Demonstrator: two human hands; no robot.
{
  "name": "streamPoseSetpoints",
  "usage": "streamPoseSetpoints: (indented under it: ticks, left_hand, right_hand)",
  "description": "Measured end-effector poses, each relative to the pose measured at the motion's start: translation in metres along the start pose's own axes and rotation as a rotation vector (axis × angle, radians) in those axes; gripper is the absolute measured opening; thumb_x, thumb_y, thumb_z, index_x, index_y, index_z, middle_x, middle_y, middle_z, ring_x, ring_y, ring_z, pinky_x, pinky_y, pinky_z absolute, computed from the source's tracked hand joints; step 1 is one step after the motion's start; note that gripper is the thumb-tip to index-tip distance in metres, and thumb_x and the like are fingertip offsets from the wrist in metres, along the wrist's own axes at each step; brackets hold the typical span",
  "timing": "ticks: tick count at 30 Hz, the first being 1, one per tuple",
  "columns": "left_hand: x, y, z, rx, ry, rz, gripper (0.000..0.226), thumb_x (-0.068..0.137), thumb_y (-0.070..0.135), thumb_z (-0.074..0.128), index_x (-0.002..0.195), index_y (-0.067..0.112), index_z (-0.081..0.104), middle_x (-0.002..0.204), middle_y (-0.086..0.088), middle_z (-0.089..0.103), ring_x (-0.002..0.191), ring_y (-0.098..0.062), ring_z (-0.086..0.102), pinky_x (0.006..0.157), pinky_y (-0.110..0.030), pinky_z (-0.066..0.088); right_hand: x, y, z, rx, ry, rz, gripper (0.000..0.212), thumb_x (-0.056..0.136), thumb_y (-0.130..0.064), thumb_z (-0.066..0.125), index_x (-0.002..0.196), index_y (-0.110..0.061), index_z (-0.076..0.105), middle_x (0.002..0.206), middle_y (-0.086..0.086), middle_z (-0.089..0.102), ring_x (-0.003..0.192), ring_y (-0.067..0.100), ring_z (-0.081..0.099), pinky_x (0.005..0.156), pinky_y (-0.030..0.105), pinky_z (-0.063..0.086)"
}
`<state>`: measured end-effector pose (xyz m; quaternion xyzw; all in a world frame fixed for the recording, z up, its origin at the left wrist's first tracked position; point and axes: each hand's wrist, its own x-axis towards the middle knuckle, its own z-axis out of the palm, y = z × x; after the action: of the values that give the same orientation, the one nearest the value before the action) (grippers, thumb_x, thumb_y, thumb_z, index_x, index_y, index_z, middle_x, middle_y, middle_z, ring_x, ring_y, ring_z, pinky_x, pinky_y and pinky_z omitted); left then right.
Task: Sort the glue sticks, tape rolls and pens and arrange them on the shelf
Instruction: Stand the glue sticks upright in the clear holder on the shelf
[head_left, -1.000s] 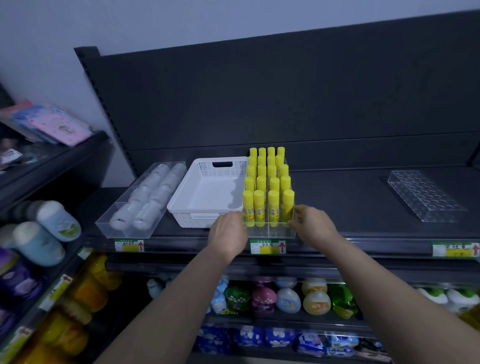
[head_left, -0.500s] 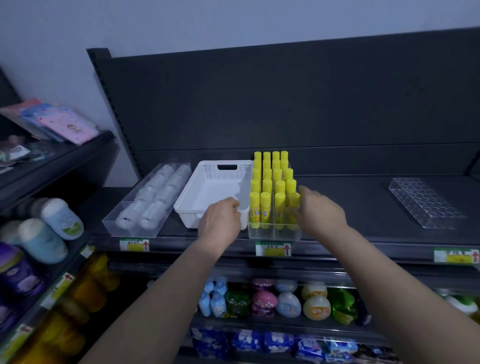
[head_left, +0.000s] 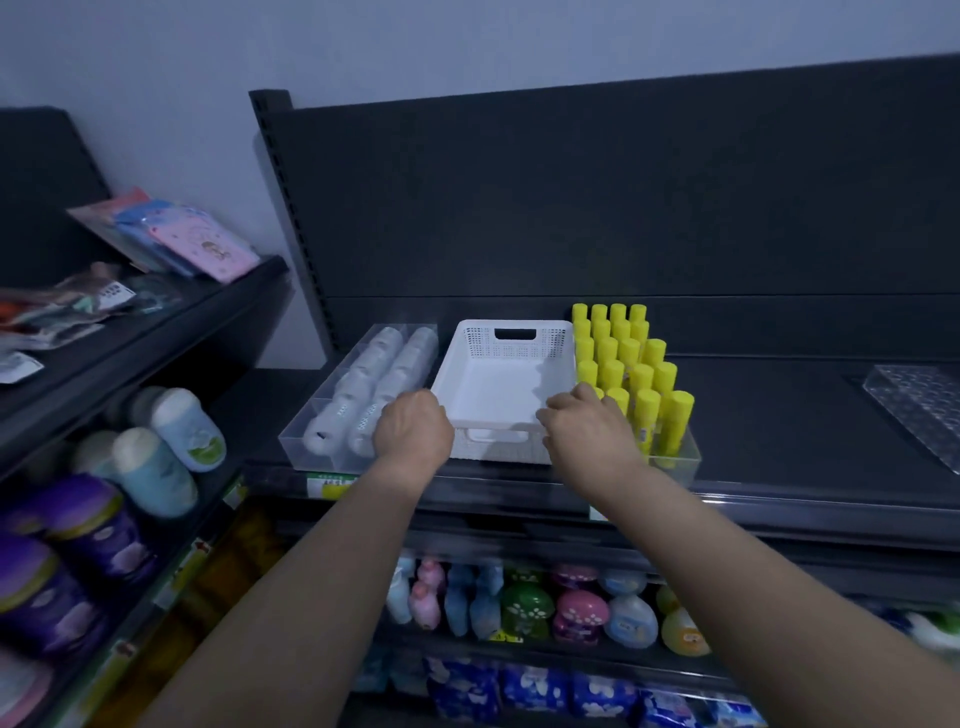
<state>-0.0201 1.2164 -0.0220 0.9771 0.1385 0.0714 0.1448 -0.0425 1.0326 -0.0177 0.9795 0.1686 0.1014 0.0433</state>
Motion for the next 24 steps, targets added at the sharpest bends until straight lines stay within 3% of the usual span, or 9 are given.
streamPoseSetpoints:
  ticks: [3,6,10,15,19,20,24]
  left_hand:
    - [0.013,-0.006,-0.003,-0.026,0.011,0.015,0.029,0.096,0.013,0.048,0.123,0.01,0.058,0.122,-0.011,0.061,0.11,-0.031,0.058,0.084,-0.036,0.046]
    - [0.023,-0.015,-0.006,-0.022,-0.016,0.06,0.043,0.089,-0.001,0.046,0.129,0.013,0.056,0.124,-0.012,0.061,0.111,-0.031,0.057,0.089,-0.037,0.049]
    - [0.035,-0.024,-0.015,0.046,-0.014,0.074,0.047,0.087,-0.003,0.042,0.132,0.009,0.053,0.121,-0.01,0.061,0.11,-0.03,0.057,0.079,-0.031,0.046]
    - [0.046,-0.021,-0.013,0.013,-0.069,0.075,0.027,0.09,0.005,0.047,0.114,0.005,0.061,0.11,-0.013,0.065,0.1,-0.03,0.061,0.069,-0.031,0.045]
    - [0.047,-0.021,-0.008,-0.123,-0.153,0.021,0.016,0.082,-0.003,0.045,0.087,0.005,0.058,0.093,-0.017,0.069,0.083,-0.033,0.067,0.071,-0.038,0.059]
    - [0.046,-0.022,-0.008,-0.147,-0.158,0.008,0.018,0.081,-0.005,0.044,0.088,0.004,0.059,0.091,-0.017,0.068,0.081,-0.034,0.067,0.071,-0.04,0.059]
    - [0.053,-0.032,-0.011,-0.243,-0.054,0.02,0.046,0.08,-0.008,0.042,0.12,0.005,0.059,0.085,-0.011,0.062,0.075,-0.028,0.062,0.068,-0.035,0.057]
  right_hand:
    - [0.009,-0.01,0.01,-0.001,-0.031,0.015,0.019,0.088,-0.011,0.053,0.106,-0.015,0.06,0.114,0.0,0.06,0.112,0.025,0.043,0.075,0.032,0.028]
    - [0.019,-0.018,0.015,0.021,-0.031,0.019,0.023,0.088,-0.008,0.05,0.106,-0.018,0.061,0.112,0.0,0.062,0.112,0.025,0.044,0.076,0.032,0.031]
    - [0.029,-0.022,0.017,0.09,-0.026,0.04,0.037,0.087,-0.005,0.05,0.114,-0.027,0.064,0.108,0.0,0.066,0.113,0.023,0.046,0.072,0.033,0.03]
    - [0.028,-0.021,0.024,0.118,-0.007,0.133,0.036,0.091,-0.013,0.053,0.121,-0.032,0.06,0.105,-0.001,0.066,0.113,0.021,0.049,0.082,0.033,0.038]
    - [0.025,-0.022,0.029,0.113,0.026,0.191,0.031,0.092,-0.015,0.051,0.115,-0.033,0.062,0.105,-0.006,0.067,0.111,0.02,0.049,0.079,0.033,0.032]
    - [0.025,-0.023,0.03,0.137,0.048,0.193,0.031,0.092,-0.015,0.05,0.115,-0.033,0.062,0.105,-0.006,0.066,0.111,0.02,0.05,0.078,0.033,0.031]
    - [0.033,-0.026,0.027,0.302,0.216,0.178,0.028,0.091,-0.014,0.056,0.111,-0.028,0.069,0.11,-0.001,0.064,0.114,0.026,0.047,0.079,0.037,0.037]
